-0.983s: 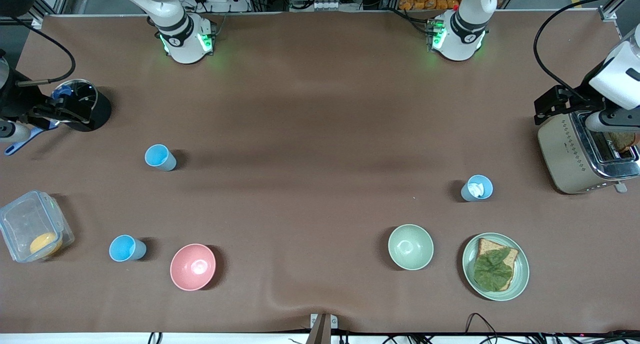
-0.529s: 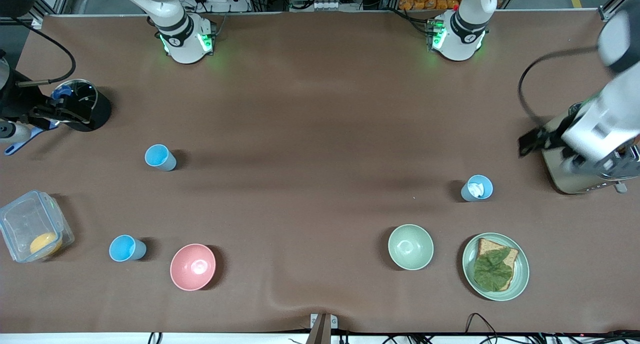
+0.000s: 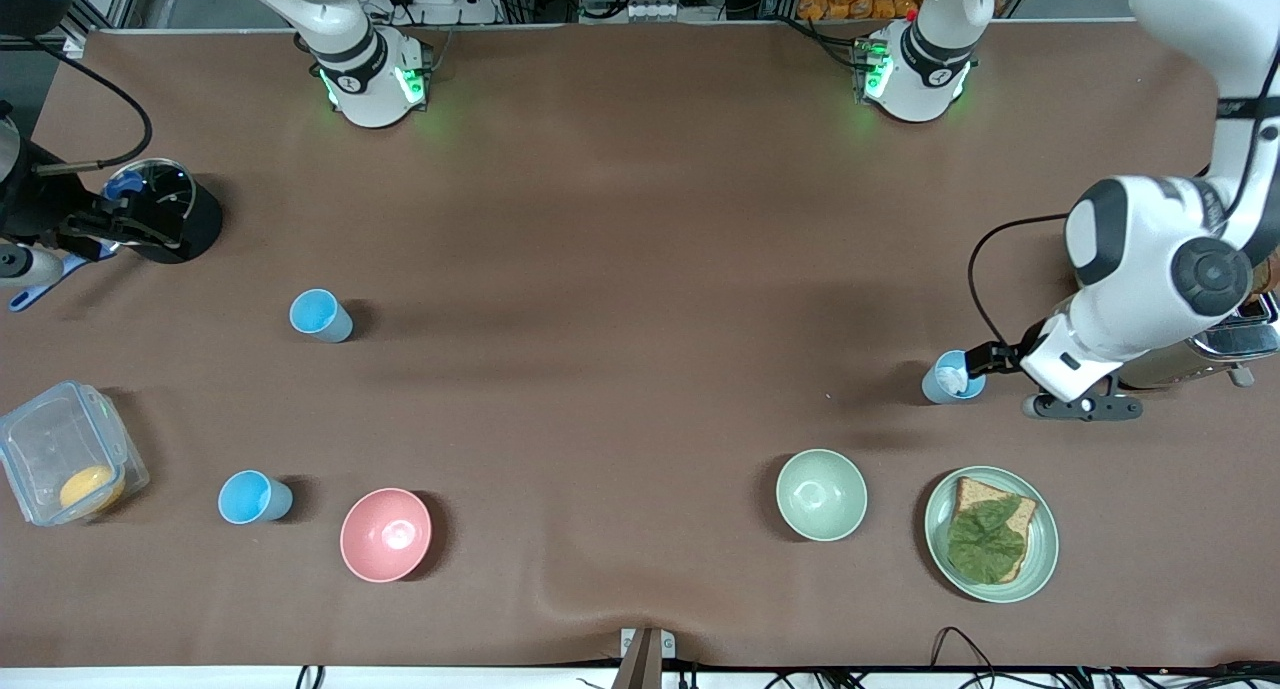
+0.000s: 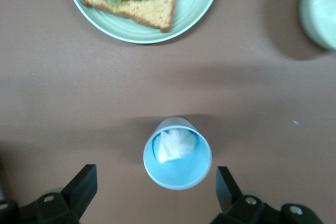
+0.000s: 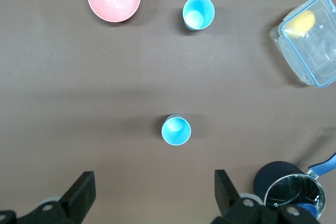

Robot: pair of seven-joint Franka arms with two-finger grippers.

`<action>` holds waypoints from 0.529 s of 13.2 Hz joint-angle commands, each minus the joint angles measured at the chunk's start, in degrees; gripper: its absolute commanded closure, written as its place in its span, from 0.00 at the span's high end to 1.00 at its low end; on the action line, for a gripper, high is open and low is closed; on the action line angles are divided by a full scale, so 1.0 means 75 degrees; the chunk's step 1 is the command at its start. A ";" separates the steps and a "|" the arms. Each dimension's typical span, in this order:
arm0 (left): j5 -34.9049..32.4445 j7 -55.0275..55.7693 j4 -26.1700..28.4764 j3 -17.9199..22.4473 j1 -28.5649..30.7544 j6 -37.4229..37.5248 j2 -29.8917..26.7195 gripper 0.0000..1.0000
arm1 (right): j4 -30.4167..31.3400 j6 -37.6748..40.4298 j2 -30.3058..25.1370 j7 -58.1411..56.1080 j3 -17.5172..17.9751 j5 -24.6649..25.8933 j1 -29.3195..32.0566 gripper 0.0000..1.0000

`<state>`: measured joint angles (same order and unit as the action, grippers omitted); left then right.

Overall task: Stack blue cups with both arms
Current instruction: 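Close the left gripper around the rim of the tissue-filled blue cup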

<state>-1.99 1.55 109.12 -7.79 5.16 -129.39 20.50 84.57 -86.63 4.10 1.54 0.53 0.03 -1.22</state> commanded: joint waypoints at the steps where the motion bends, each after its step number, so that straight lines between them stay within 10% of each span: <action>1: -0.0156 -0.0207 0.0017 -0.0004 0.0085 -0.0712 0.0593 1.00 | -0.0131 0.0078 0.0063 -0.0029 -0.0012 0.0032 -0.0072 1.00; 5: -0.0274 -0.0231 0.0228 -0.0016 0.0167 -0.0736 0.0805 0.70 | -0.0131 0.0043 0.0074 0.0018 -0.0012 0.0032 -0.0083 1.00; 7: -0.0274 -0.0231 0.0204 -0.0016 0.0132 -0.0748 0.0864 0.18 | -0.0131 0.0019 0.0132 0.0006 -0.0012 0.0020 -0.0083 1.00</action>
<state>-3.07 0.88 110.15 -7.76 6.01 -134.37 27.10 84.57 -86.71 4.23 1.54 0.62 0.03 -1.29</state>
